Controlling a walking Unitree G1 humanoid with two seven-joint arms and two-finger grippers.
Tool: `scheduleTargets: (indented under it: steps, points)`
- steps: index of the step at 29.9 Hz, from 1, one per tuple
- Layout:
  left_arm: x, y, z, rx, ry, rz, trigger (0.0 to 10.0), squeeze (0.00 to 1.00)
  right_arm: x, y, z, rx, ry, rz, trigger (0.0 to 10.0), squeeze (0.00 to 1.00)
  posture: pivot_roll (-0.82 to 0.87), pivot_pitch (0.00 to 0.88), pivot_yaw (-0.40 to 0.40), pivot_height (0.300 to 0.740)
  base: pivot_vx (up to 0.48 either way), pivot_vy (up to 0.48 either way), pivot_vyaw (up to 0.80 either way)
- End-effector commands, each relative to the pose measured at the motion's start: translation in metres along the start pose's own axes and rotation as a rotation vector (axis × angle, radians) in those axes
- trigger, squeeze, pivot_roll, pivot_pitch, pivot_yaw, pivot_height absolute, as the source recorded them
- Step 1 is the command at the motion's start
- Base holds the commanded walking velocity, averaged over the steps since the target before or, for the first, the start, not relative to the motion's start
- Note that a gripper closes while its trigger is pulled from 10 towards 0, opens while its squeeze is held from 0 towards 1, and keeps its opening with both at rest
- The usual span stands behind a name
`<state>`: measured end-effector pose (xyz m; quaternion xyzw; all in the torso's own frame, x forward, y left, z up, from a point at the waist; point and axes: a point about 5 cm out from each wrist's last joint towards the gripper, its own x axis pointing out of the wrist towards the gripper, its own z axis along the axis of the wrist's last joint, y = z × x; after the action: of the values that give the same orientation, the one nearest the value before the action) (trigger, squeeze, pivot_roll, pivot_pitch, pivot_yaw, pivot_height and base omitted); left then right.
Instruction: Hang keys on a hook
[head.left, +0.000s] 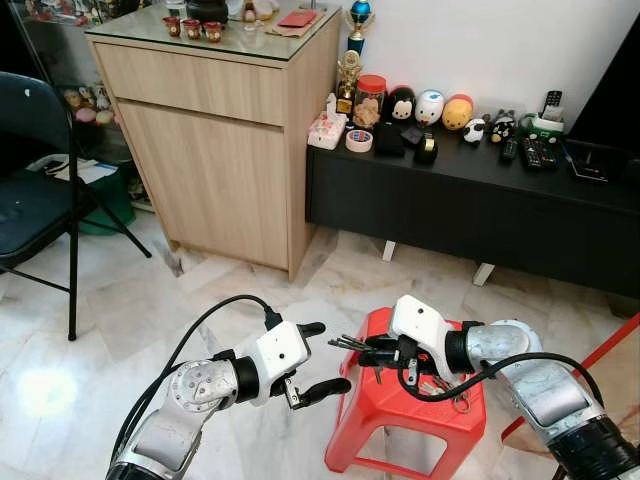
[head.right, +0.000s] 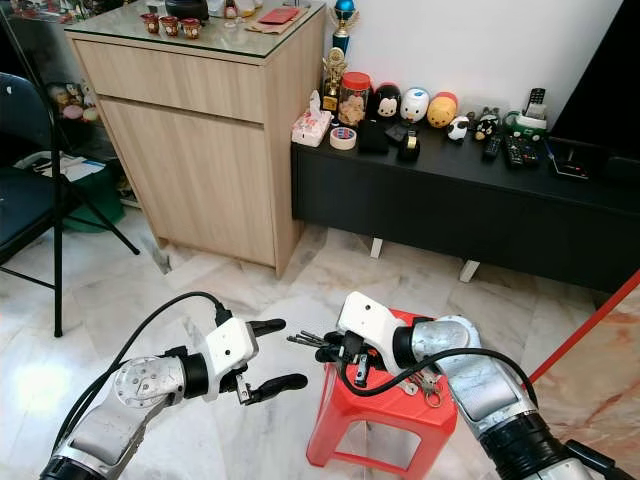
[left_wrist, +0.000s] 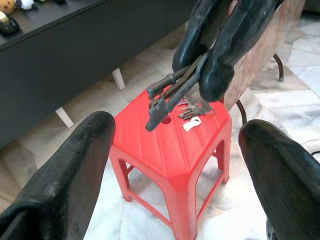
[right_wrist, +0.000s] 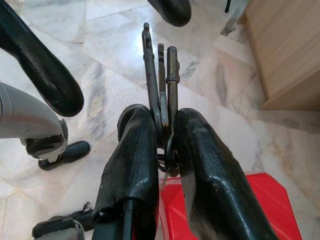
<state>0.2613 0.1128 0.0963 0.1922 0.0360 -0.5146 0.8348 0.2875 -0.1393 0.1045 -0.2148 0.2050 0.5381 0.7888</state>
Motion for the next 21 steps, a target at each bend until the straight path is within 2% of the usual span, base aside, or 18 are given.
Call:
scheduleTargets:
  steps: [1, 2, 6, 8, 9, 10, 11, 14, 15, 17, 19, 21]
  points:
    - [0.0007, 0.0021, 0.0079, 0.006, -0.026, -0.008, 9.1, 0.0, 0.0014, 0.0019, 0.001, -0.019, 0.003, 0.004, 10.0, 0.0, 0.03, 0.0, -0.083, 0.74, 0.0, 0.0, 0.0]
    - [0.001, 0.0021, 0.0078, 0.007, -0.025, -0.012, 8.3, 0.0, 0.0025, 0.0024, 0.0009, -0.018, 0.004, 0.003, 10.0, 0.0, 0.03, 0.0, -0.083, 0.74, 0.0, 0.0, 0.0]
    - [0.0018, 0.0021, 0.0077, 0.005, -0.026, -0.011, 8.7, 0.0, 0.004, 0.0033, 0.0017, -0.014, -0.001, 0.004, 10.0, 0.0, 0.03, 0.0, -0.083, 0.74, 0.0, 0.0, 0.0]
    - [0.0027, 0.0013, 0.0084, 0.001, -0.027, -0.012, 8.1, 0.0, 0.0039, 0.0041, 0.0026, -0.016, -0.005, 0.007, 10.0, 0.0, 0.02, 0.0, -0.083, 0.74, 0.0, 0.0, 0.0]
    - [0.003, 0.001, 0.0088, -0.002, -0.031, -0.012, 6.6, 0.0, 0.0038, 0.0041, 0.0028, -0.017, -0.005, 0.007, 10.0, 0.0, 0.02, 0.0, -0.083, 0.74, 0.0, 0.0, 0.0]
    - [0.0032, 0.0007, 0.0091, -0.005, -0.033, -0.012, 6.6, 0.0, 0.0037, 0.004, 0.0029, -0.018, -0.005, 0.007, 10.0, 0.0, 0.02, 0.0, -0.083, 0.74, 0.0, 0.0, 0.0]
    - [0.0036, 0.0005, 0.0095, -0.008, -0.037, -0.012, 4.5, 0.0, 0.0038, 0.0034, 0.0028, -0.018, -0.004, 0.006, 10.0, 0.0, 0.02, 0.0, -0.083, 0.74, 0.0, 0.0, 0.0]
    - [0.0048, -0.0004, 0.01, -0.008, -0.037, -0.013, 4.3, 0.0, 0.0039, 0.0029, 0.0022, -0.01, -0.004, 0.003, 10.0, 0.0, 0.02, 0.0, -0.09, 0.74, 0.0, 0.0, 0.0]
    - [0.0054, -0.0011, 0.0103, -0.011, -0.039, -0.013, 2.9, 0.0, 0.0041, 0.0035, 0.0021, -0.004, -0.007, 0.004, 10.0, 0.0, 0.02, 0.0, -0.091, 0.74, 0.0, 0.0, 0.0]
    - [0.0055, -0.0014, 0.0105, -0.011, -0.039, -0.013, 2.9, 0.0, 0.0042, 0.0037, 0.002, -0.003, -0.007, 0.004, 10.0, 0.0, 0.02, 0.0, -0.091, 0.74, 0.0, 0.0, 0.0]
    - [0.0059, -0.0024, 0.0099, -0.012, -0.038, -0.015, 0.0, 0.0, 0.0044, 0.0039, 0.0016, -0.002, -0.006, 0.003, 10.0, 0.0, 0.02, 0.0, -0.091, 0.74, 0.0, 0.0, 0.0]
    - [0.0061, -0.0028, 0.0095, -0.014, -0.037, -0.014, 0.0, 0.0, 0.0048, 0.0043, 0.0014, -0.001, -0.006, 0.002, 10.0, 0.0, 0.02, 0.0, -0.091, 0.74, 0.0, 0.0, 0.0]
